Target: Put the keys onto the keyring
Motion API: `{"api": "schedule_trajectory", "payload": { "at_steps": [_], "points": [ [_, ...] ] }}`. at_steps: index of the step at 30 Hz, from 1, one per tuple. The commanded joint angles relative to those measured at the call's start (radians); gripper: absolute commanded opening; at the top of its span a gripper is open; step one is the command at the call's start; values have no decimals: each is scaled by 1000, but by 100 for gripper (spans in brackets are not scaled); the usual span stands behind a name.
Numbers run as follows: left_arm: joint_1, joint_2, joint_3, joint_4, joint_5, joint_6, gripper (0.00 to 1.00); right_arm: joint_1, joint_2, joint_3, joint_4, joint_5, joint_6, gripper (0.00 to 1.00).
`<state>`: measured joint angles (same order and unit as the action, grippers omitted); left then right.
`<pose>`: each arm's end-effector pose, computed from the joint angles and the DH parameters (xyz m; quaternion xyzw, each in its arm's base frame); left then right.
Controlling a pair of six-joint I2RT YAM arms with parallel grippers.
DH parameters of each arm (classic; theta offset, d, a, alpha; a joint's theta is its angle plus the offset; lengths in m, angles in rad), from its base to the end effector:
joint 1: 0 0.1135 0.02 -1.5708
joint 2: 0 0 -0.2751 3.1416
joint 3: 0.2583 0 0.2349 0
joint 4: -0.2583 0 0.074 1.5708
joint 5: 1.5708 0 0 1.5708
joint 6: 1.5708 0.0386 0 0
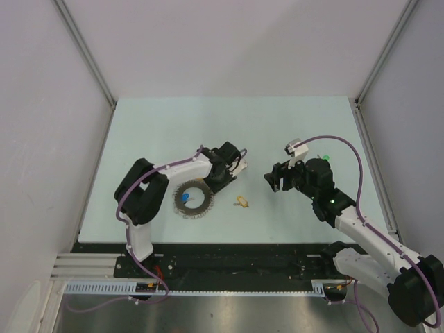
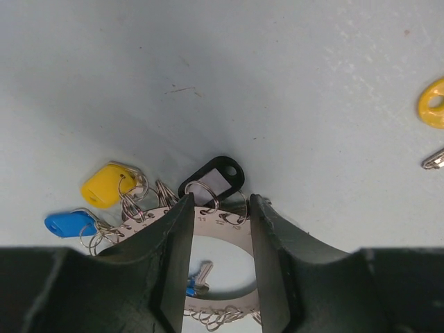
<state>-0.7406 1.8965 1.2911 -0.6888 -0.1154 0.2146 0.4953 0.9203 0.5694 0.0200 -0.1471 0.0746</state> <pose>0.2684 -0.2394 0.1862 0.4474 0.8818 0.0194 0.1477 0.1675 0.0969 0.2743 -0.2112 0.7849 0.2203 0.5392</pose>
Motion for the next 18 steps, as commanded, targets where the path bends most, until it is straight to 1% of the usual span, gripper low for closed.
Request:
{"api": "schedule_trajectory", "payload": {
  "at_steps": [1, 4, 7, 9, 11, 15, 16, 18],
  "points": [
    [-6, -50, -24, 40, -58, -32, 41, 2, 2, -2, 37, -6, -13, 67],
    [9, -97, -36, 70, -76, -60, 39, 0, 0, -2, 35, -8, -13, 68],
    [52, -132, -44, 89, -78, -98, 37, 0, 5, -3, 38, -9, -13, 67],
    [70, -155, -56, 101, -63, -113, 37, 0, 6, -2, 35, -14, -13, 67],
    [73, -201, -75, 121, -41, -121, 40, 0, 3, -2, 35, -16, -13, 67],
    [75, -267, -108, 121, 81, -101, 44, 2, 2, -2, 38, -25, -15, 67],
    [76, -273, -124, 114, 133, -90, 45, 2, 2, -3, 38, -29, -15, 67],
    [84, -284, -136, 82, 181, -34, 45, 0, 2, -2, 37, -35, -15, 67]
  ]
}}
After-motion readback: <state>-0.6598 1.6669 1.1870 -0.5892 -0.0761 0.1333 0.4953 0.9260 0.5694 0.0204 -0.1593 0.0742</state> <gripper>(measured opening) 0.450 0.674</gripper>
